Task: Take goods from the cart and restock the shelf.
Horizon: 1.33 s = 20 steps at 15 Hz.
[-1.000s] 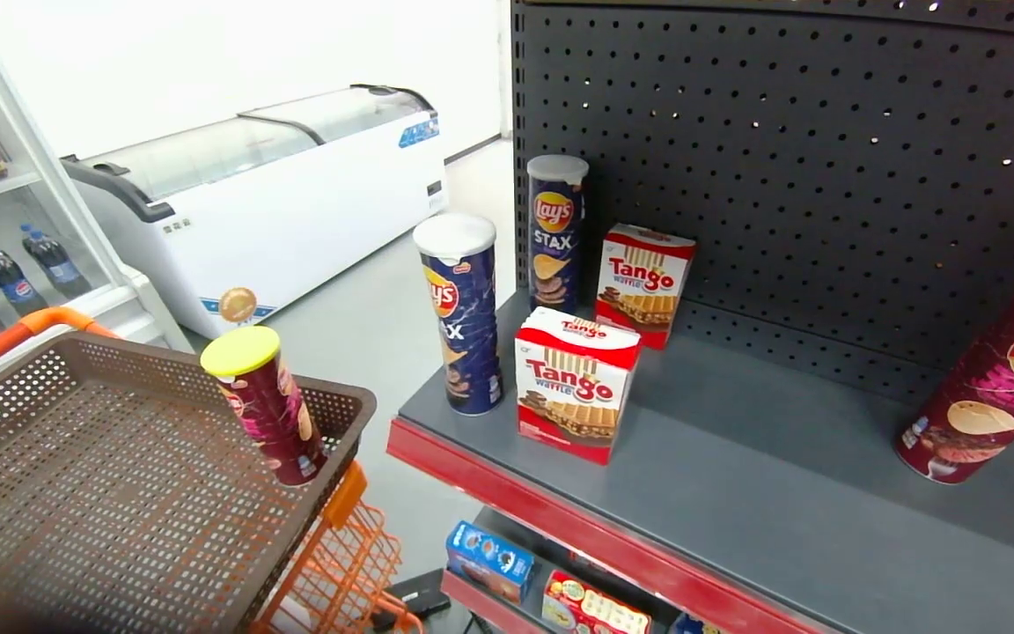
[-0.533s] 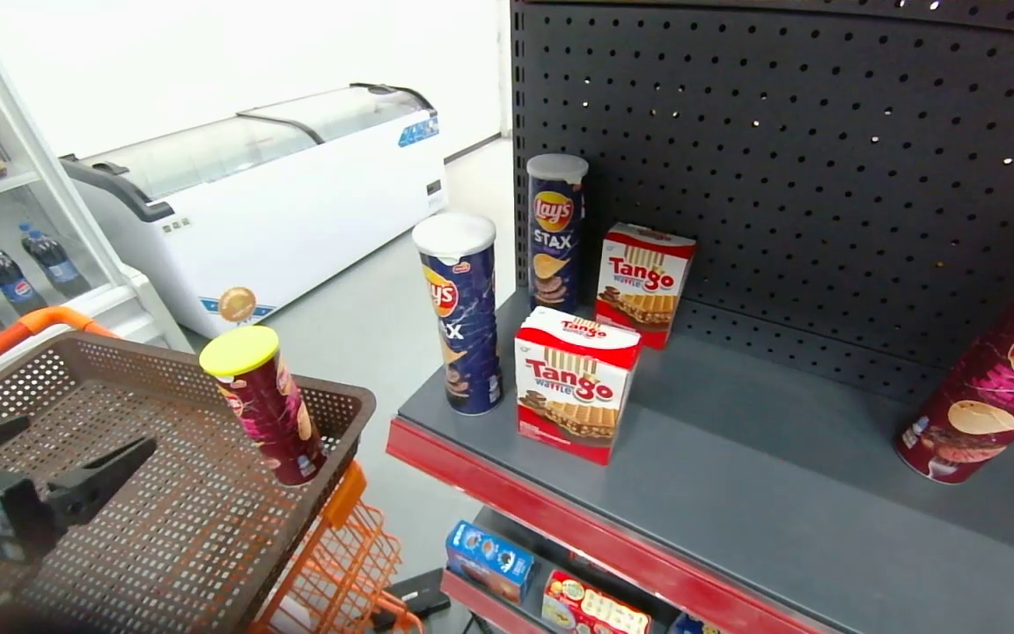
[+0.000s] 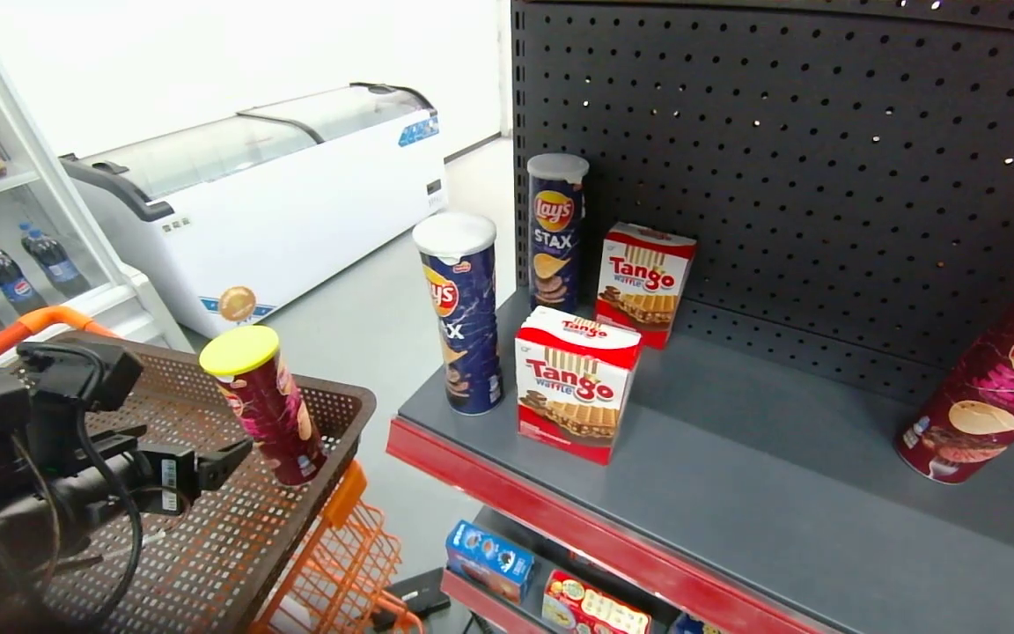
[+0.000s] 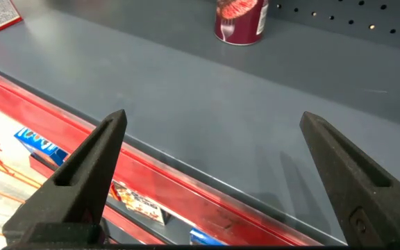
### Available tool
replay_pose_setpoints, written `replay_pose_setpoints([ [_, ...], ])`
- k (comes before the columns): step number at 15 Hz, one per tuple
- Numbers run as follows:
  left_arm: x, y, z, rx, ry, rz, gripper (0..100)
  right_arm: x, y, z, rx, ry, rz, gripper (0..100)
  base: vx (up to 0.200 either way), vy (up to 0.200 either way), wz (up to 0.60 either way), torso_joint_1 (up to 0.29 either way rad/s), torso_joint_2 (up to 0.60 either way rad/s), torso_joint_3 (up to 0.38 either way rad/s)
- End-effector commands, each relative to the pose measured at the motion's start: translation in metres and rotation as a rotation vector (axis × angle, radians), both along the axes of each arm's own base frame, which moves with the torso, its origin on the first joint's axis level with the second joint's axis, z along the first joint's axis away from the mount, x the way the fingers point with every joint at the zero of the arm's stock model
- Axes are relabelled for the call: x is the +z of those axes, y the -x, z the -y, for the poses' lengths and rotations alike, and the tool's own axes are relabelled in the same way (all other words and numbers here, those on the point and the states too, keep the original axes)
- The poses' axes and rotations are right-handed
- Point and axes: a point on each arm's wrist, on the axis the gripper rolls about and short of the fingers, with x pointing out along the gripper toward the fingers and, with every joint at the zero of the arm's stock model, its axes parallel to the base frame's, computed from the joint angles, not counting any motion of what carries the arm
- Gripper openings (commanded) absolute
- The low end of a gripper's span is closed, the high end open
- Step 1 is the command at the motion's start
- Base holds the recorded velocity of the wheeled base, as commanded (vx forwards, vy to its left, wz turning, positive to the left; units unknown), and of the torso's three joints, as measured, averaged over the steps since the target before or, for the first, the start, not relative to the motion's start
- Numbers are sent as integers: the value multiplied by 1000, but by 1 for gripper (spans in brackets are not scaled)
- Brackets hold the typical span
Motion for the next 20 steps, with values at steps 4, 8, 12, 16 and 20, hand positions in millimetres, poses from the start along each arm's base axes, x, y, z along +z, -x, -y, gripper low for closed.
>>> replay_pose_setpoints([
  [4, -3, -38, 8, 10, -19, 13, 100, 0, 0, 0, 0, 1, 0, 100, 0, 0, 0, 0, 0, 0],
  [8, -16, -55, 19, 2, -22, 85, 100, 0, 0, 0, 0, 1, 0, 100, 0, 0, 0, 0, 0, 0],
  [12, -28, -71, 30, 87, -35, 167, 100, 0, 0, 0, 0, 1, 1, 100, 0, 0, 0, 0, 0, 0],
  [16, -43, -76, 35, 150, -46, 179, 100, 0, 0, 0, 0, 1, 1, 100, 0, 0, 0, 0, 0, 0],
  [20, -49, -84, 27, 178, -48, 172, 100, 0, 0, 0, 0, 1, 0, 100, 0, 0, 0, 0, 0, 0],
])
